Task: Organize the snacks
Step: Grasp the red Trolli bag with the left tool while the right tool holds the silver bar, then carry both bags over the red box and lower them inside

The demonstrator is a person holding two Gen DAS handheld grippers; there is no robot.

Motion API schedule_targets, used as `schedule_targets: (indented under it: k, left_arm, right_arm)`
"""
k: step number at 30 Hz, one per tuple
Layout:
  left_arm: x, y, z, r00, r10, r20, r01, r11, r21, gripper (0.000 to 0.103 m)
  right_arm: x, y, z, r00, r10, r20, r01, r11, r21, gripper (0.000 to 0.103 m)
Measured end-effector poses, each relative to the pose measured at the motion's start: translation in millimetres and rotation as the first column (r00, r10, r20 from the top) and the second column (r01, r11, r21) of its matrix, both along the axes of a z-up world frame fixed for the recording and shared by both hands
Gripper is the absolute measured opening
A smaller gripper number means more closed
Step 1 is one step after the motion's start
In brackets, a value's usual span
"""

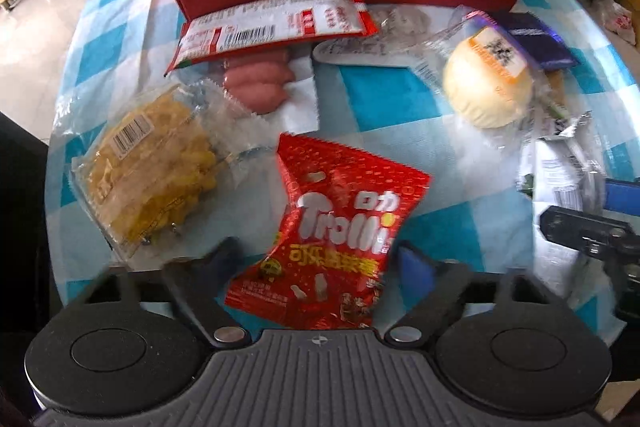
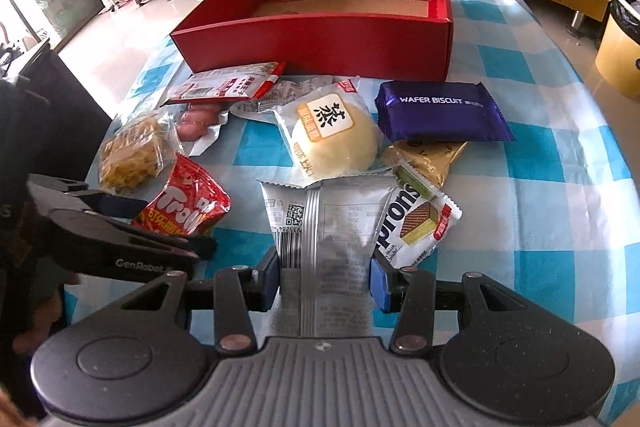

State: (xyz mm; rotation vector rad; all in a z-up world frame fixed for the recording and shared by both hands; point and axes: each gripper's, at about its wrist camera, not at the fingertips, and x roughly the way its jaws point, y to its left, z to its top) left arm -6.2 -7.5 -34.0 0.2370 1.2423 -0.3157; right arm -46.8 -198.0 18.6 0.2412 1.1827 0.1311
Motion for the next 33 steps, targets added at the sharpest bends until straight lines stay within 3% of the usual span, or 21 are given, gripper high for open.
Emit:
schedule_targets:
  k: [2, 11, 19, 22, 33]
  left_arm:
    - [-2, -3, 7, 1.000, -0.017, -0.003, 0.017, 1.000, -0.002, 0.064]
    - [-5, 14, 15, 1.000, 0.018, -0.003, -0.018, 1.000, -0.021, 0.058]
    - [-7, 13, 52, 0.997, 0.024, 0.076, -0.015, 0.993, -0.116, 0.058]
    - [3, 9, 58, 0.996, 0.035, 0.086, -0.023, 0.990, -0.141, 0.058]
    - [62, -15, 77, 0.989, 0.071, 0.127, -0.048, 0.983, -0.175, 0.058]
  right_arm:
    - [1, -2, 0, 1.000, -0.015, -0.004, 0.015, 1.000, 0.001, 0.041]
    - [0, 1, 3, 1.000, -0.027, 0.010, 0.028, 0.999, -0.038, 0.040]
    - [-3, 3, 41, 0.996, -0.045, 0.080, 0.050, 0.996, -0.067, 0.040]
    - [9, -1, 49, 0.991, -0.052, 0.122, 0.064, 0.994, -0.094, 0.040]
    - [80, -25, 55, 0.982, -0.079, 0.171, 0.090, 0.994, -0.056, 0.040]
